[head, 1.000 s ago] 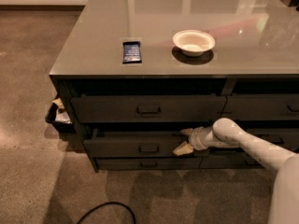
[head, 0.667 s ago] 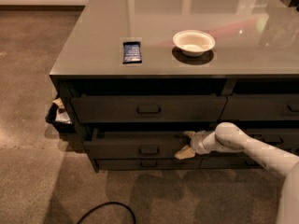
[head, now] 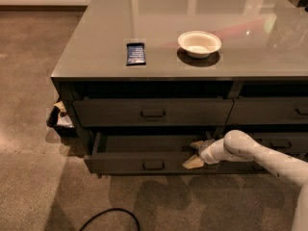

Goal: Open middle drawer

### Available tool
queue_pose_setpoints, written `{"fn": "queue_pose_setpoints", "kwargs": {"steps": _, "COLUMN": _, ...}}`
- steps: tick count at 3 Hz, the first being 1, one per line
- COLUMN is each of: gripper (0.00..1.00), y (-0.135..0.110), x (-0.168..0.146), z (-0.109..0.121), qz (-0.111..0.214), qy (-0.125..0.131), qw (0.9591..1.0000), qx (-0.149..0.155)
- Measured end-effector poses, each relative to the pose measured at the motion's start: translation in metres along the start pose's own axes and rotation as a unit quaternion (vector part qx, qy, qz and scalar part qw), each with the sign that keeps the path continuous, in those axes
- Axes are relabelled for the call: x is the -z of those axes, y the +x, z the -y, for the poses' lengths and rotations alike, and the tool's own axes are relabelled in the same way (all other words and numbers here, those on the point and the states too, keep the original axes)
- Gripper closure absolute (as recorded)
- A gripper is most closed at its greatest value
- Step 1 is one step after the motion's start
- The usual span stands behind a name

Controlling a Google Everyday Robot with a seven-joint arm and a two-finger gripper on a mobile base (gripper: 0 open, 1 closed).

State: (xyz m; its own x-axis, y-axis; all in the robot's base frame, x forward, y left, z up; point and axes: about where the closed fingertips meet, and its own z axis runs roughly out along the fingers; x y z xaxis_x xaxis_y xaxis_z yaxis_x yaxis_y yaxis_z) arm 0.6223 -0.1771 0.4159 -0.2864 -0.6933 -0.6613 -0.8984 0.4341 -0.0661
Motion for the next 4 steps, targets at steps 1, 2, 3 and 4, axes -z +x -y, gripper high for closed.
{"fn": "queue_pose_setpoints", "kwargs": {"steps": 1, "gripper": 0.39, "y": 0.008, "x": 0.008, "z": -0.016, "qz": -0.010, "qy": -0.002, "qw": 0.9999, "qx": 0.004}}
{"fn": "queue_pose_setpoints", "kwargs": {"steps": 2, "gripper": 0.39, "y": 0.011, "x": 0.017, "z": -0.031, "qz": -0.020, "qy": -0.005, "qw": 0.9997, "qx": 0.013}}
{"fn": "queue_pose_setpoints", "kwargs": {"steps": 3, "gripper": 0.38, "y": 0.015, "x": 0.023, "z": -0.046, "qz": -0.027, "qy": -0.012, "qw": 0.9994, "qx": 0.019}}
{"fn": "queue_pose_setpoints", "kwargs": {"steps": 4, "gripper": 0.56, "y": 0.020, "x": 0.028, "z": -0.060, "qz": -0.033, "qy": -0.020, "qw": 0.9990, "qx": 0.022}}
